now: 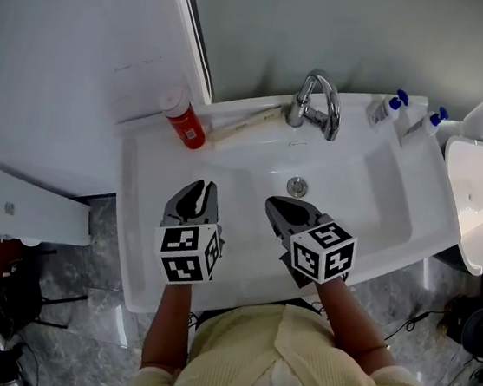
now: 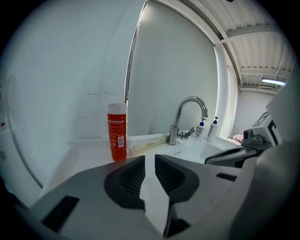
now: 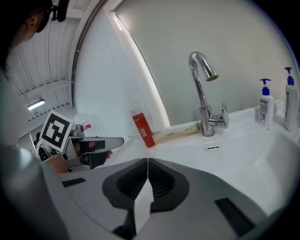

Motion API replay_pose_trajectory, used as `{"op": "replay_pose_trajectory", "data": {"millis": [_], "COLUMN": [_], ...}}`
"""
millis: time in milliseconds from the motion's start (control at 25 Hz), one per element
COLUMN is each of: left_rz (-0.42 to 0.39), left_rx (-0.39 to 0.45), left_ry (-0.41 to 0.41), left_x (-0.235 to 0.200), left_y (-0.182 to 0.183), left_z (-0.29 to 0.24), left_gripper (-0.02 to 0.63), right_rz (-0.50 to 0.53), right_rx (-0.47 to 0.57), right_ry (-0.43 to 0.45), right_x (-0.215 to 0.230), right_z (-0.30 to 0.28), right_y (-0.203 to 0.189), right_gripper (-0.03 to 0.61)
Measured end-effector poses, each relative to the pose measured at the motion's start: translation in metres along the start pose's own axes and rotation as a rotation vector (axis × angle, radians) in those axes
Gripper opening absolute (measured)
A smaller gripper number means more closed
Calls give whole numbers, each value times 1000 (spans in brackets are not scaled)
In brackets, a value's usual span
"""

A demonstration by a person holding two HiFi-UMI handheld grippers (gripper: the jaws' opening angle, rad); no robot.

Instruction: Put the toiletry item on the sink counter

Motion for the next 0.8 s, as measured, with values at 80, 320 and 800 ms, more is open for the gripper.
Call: {"op": "replay_pose_trajectory", "data": {"millis": [80, 320, 800], "left_rz": [6, 30, 26], "left_rx": [-13, -12, -32], "left_ry": [-9, -42, -41], "left_x": [0, 4, 12], "left_y": [-6, -20, -41], "left_z": [1, 8, 12], "left_gripper": [91, 70, 51], "right_rz": [2, 8, 15], "right_rx": [2, 13, 4], "right_ry": [-8, -41, -96], "right_x": [0, 1, 5], "right_z": [0, 1, 7], "right_y": [1, -1, -8], "right_gripper": [28, 28, 28]}}
Point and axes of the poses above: the fingertips, and each gripper's own axes: z backward along the fingers, x to its right, y out of its top, the point moved 1 cm from there along z, backward along the fingers, and after that the axes turned 12 degrees about -x, right-handed, at the moved point
